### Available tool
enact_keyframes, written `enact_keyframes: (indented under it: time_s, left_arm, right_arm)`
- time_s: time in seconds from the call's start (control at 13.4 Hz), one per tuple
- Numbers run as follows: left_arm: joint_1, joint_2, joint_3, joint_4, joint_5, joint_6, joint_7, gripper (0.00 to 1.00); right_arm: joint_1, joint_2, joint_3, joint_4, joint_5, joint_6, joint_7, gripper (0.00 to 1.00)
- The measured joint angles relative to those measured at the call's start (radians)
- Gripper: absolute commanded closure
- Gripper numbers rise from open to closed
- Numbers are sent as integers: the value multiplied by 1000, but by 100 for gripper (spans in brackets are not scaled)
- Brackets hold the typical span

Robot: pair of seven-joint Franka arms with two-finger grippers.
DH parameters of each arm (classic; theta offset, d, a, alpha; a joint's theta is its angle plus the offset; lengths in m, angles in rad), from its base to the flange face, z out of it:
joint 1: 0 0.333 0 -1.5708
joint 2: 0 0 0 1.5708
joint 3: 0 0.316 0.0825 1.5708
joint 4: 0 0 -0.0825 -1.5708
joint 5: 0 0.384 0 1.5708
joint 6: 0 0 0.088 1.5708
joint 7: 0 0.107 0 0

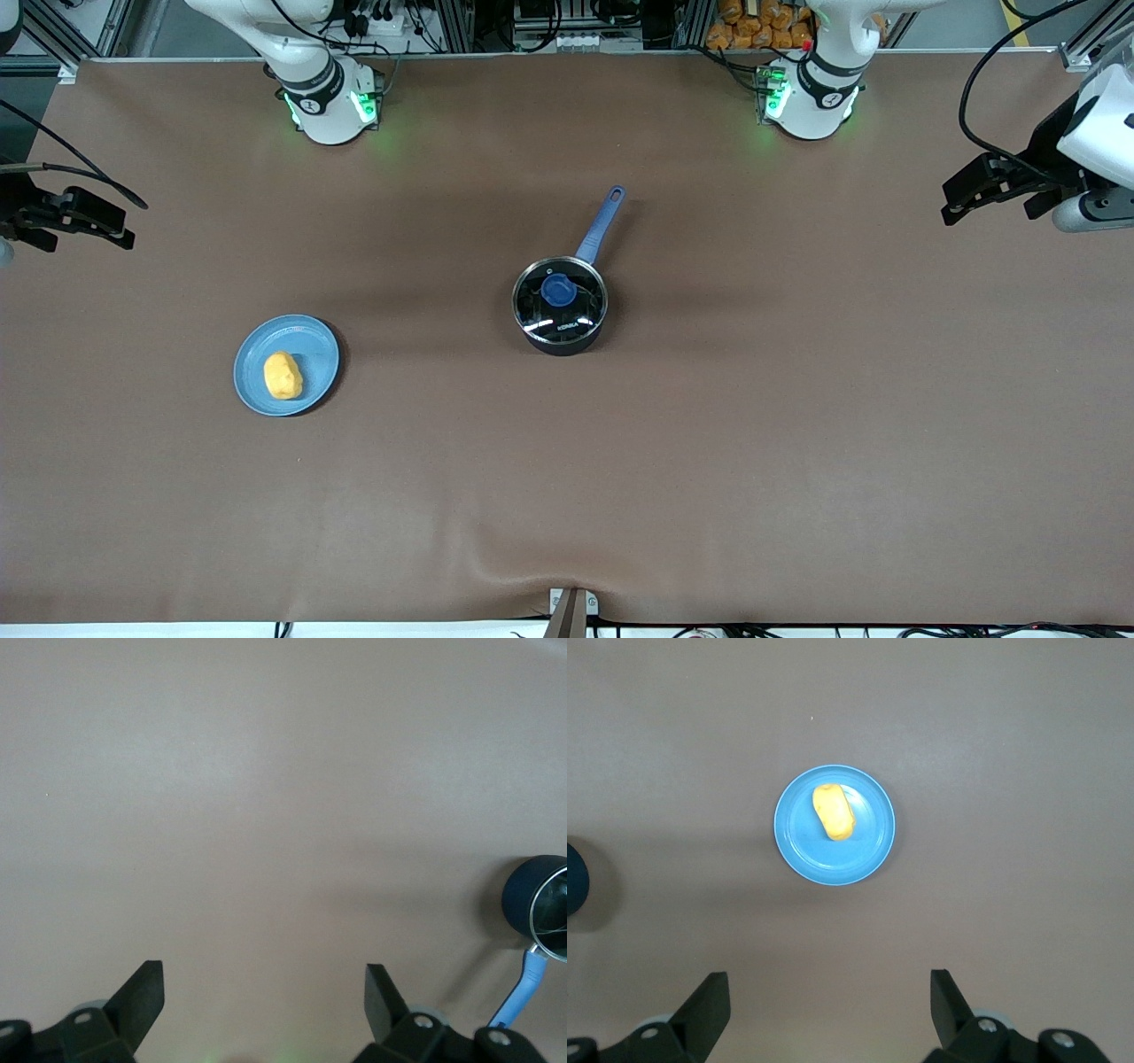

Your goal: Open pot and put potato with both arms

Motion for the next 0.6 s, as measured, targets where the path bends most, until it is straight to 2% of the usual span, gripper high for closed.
enact_keyframes:
  time_s: [0.6]
  left_arm:
    - [1,20,0,0,0,-4,0,0]
  right_arm:
    - [3,-14,1,-28,0,-2,0,0]
